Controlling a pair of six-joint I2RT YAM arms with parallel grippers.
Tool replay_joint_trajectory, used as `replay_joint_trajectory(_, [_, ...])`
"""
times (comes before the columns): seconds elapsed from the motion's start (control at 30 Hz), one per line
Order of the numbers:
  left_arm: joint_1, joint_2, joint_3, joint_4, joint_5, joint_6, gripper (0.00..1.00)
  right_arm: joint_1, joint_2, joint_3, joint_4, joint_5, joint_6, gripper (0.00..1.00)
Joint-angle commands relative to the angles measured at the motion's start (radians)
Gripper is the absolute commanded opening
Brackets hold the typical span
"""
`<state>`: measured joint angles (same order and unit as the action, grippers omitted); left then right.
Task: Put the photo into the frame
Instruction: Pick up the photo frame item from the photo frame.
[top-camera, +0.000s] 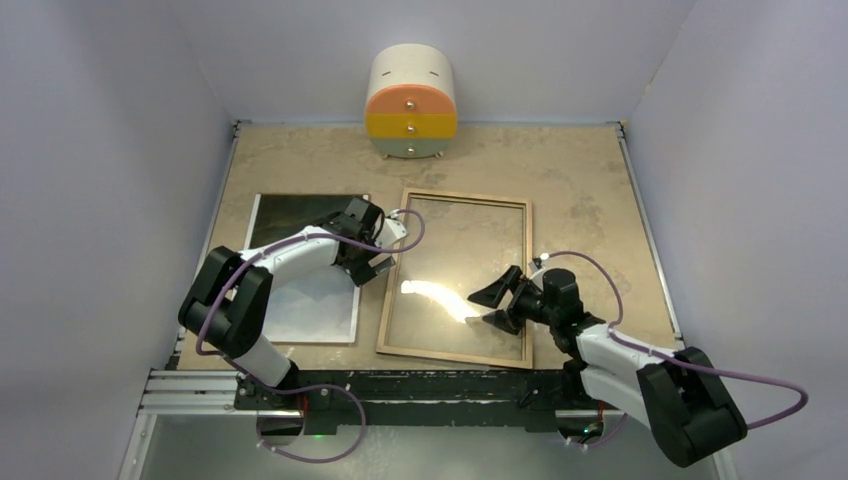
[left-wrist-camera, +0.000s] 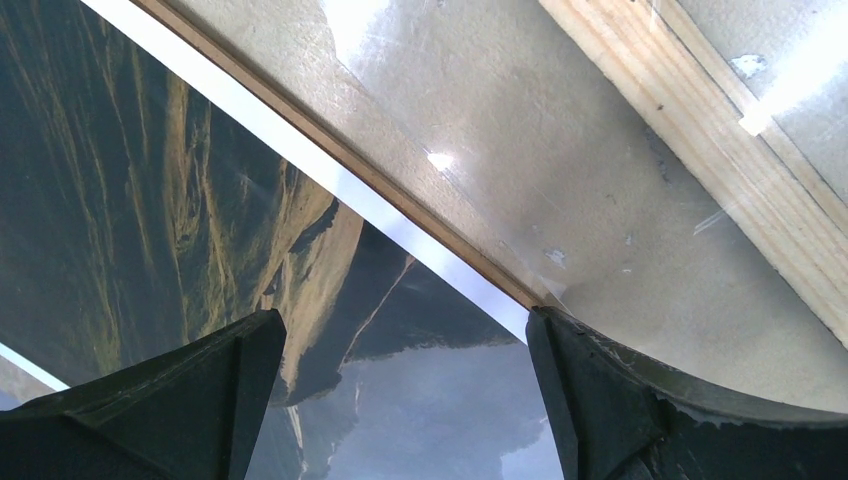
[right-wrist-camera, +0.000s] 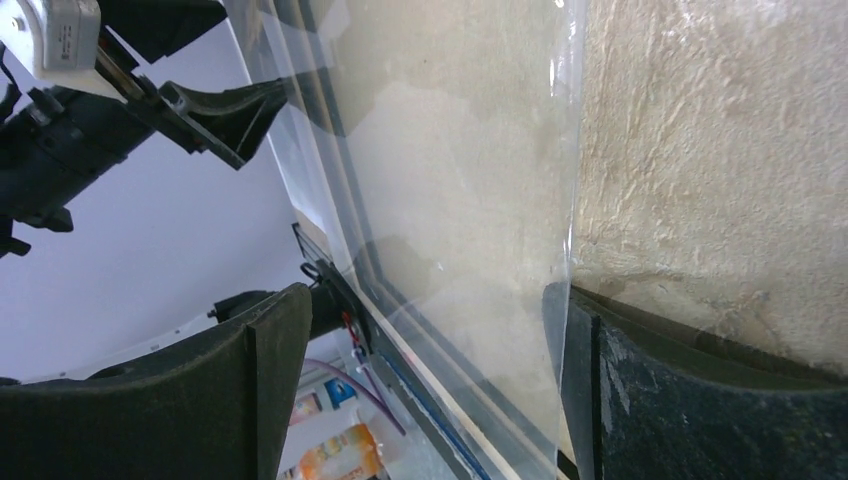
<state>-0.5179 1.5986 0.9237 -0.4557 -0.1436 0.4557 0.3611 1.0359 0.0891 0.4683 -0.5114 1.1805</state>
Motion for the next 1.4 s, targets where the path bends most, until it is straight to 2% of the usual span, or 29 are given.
replay_joint_trajectory(0.0, [-0.020,-0.007,0.007,-0.002,0.080,-0.031,1.00,-0.001,0.005,-0.021,0.051,0.063,0.068,0.87])
replay_joint_trajectory(0.27, [-0.023,0.011,-0.029,0.029,0.026,-0.011,1.00,-0.001,0.015,0.006,0.259,-0.040,0.134,0.80])
replay_joint_trajectory(0.43, [-0.022,0.011,-0.031,0.032,0.015,0.000,1.00,-0.001,-0.042,0.013,0.283,-0.056,0.135,0.74])
replay_joint_trajectory(0.67, [-0.025,0.010,-0.015,0.021,0.007,0.006,1.00,-0.001,-0.049,0.101,0.060,-0.010,-0.023,0.63])
replay_joint_trajectory(0.83, [-0.024,0.007,0.002,0.003,-0.007,0.021,1.00,-0.001,0.007,0.206,-0.104,-0.035,-0.224,0.62])
replay_joint_trajectory(0.9, [-0.023,0.006,0.010,0.001,-0.009,0.024,1.00,-0.001,0.010,0.229,-0.136,-0.022,-0.255,0.61])
replay_joint_trajectory(0.97, [-0.024,0.008,0.014,-0.001,-0.008,0.022,1.00,-0.001,0.010,0.248,-0.152,-0.013,-0.285,0.53])
replay_joint_trajectory(1.03, [-0.023,0.010,0.016,-0.001,-0.008,0.023,1.00,-0.001,0.010,0.269,-0.182,0.012,-0.296,0.25])
replay_joint_trajectory(1.07, [-0.023,0.012,0.017,-0.001,-0.008,0.023,1.00,-0.001,0.010,0.280,-0.205,0.028,-0.306,0.15])
replay_joint_trajectory(1.1, [-0.023,0.012,0.017,-0.002,-0.008,0.022,1.00,-0.001,0.012,0.288,-0.217,0.034,-0.313,0.09])
replay_joint_trajectory(1.17, [-0.023,0.012,0.017,-0.002,-0.007,0.021,1.00,-0.001,0.017,0.291,-0.224,0.034,-0.314,0.12])
replay_joint_trajectory(1.3, [-0.023,0.007,0.032,-0.007,-0.016,0.020,1.00,-0.002,0.021,0.288,-0.242,0.045,-0.305,0.09])
replay_joint_trajectory(1.37, [-0.021,0.002,0.053,-0.015,-0.028,0.019,1.00,-0.011,0.020,0.286,-0.264,0.058,-0.303,0.02])
